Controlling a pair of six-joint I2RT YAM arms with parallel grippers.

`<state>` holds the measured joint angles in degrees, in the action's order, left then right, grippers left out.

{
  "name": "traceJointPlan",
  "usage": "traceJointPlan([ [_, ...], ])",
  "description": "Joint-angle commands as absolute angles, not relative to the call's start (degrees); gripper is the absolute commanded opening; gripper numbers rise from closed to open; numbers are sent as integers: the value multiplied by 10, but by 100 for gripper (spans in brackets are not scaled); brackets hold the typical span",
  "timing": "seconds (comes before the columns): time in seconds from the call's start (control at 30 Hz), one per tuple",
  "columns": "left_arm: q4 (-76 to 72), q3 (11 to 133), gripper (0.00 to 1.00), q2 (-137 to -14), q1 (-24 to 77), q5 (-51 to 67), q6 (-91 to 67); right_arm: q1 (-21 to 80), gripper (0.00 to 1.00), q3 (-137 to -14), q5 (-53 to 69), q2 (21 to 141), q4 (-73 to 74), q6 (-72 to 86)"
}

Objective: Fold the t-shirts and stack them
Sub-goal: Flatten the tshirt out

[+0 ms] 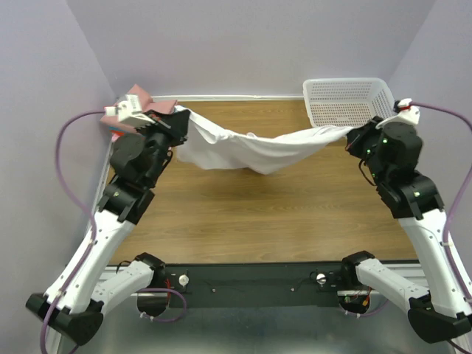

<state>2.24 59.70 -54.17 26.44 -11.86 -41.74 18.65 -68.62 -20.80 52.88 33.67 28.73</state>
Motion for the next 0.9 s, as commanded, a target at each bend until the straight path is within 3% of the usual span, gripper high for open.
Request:
traceJointPlan([
  [0.0, 48, 663, 0, -480, 266, -163, -379, 183, 0, -790, -163, 513, 344, 237],
  [0.17, 50, 749, 0, -420, 267, -143, -342, 183, 0, -916, -59, 517, 356, 212],
  [0.4, 60, 849, 0, -405, 266, -93, -308, 183, 0, -991, 44, 519, 364, 211],
  [0.63, 72, 879, 0, -440, 267, -169, -284, 182, 1, -1013, 4, 550, 366, 197],
  [0.87, 90, 933, 0, -609, 261, -316, -232, 183, 0, -1014, -145, 691, 362, 170],
])
